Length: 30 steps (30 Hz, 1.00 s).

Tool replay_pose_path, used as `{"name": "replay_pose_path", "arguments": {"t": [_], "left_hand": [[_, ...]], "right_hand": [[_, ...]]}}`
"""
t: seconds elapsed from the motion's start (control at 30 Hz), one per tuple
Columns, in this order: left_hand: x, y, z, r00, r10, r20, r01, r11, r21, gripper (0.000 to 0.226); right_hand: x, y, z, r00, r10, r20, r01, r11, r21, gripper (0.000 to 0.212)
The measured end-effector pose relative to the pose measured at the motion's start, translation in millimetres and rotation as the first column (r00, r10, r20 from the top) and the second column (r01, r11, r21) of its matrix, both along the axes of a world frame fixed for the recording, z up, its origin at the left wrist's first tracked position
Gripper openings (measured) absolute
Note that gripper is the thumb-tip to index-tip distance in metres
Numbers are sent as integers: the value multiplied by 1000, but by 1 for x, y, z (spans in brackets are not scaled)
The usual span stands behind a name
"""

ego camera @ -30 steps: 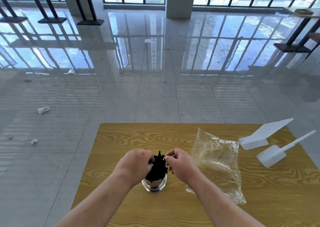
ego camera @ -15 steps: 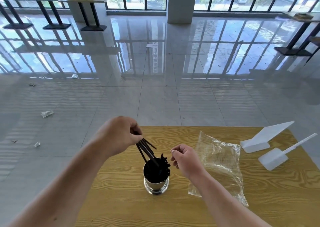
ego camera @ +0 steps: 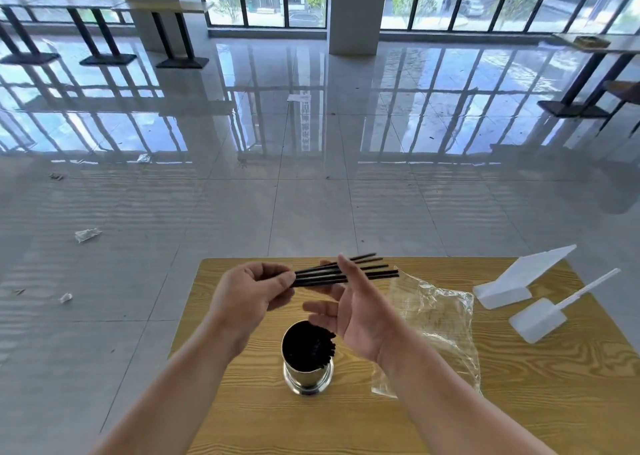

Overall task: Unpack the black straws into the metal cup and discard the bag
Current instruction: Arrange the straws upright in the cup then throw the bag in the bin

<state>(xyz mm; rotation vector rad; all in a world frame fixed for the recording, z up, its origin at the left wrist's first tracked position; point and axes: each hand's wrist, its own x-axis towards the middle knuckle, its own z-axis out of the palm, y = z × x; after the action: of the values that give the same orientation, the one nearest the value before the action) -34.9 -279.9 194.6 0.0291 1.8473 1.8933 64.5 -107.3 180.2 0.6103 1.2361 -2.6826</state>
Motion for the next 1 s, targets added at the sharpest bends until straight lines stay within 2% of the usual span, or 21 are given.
{"name": "replay_pose_path", "arguments": {"t": [0.07,0.1,0.17,0.23,0.33,0.43,0.5,0.57,0.67,0.83,0.93,1.0], "left_hand": [[8,-3,-12,992,13,127,-17,1000,27,5],[11,-5,-18,982,9,188,-19,999,49,6],[17,-7,-27,964,-24,267,2,996,84,12],[21,-11,-36,966,-64,251,63,998,14,15],[21,-19,-48,982,-79,170,114,971,-211,26],[23,-27,-59,987,-85,134,122,947,-296,29],[25,-29,-65,989,-110,98,138,927,-349,30],[27,-30,-71,986,-149,71,165,897,-410,34],[28,-29,-78,963,-267,37,242,796,-555,43],[33,-16,-87,869,-495,-7,314,563,-765,65],[41,-6,-90,825,-565,-17,355,541,-762,78],[47,3,-91,779,-627,-23,393,515,-762,90]], "right_hand": [[-2,6,3,993,-117,21,117,993,-27,45],[-3,8,3,988,-150,43,149,988,36,38],[-6,9,2,982,-178,68,155,953,259,31],[-7,12,2,987,-156,31,117,846,521,31],[-3,14,0,998,-55,-39,64,591,804,32],[-1,8,-9,1000,25,-1,-9,398,917,44],[-1,-1,-21,994,96,53,-83,353,932,47],[-1,-8,-33,981,156,118,-163,319,934,38],[3,-8,-44,979,146,145,-187,343,920,20],[13,10,-55,987,-6,162,-148,383,912,13],[23,17,-66,966,-41,255,-214,424,880,7],[28,17,-75,932,-38,359,-289,519,804,7]]}}
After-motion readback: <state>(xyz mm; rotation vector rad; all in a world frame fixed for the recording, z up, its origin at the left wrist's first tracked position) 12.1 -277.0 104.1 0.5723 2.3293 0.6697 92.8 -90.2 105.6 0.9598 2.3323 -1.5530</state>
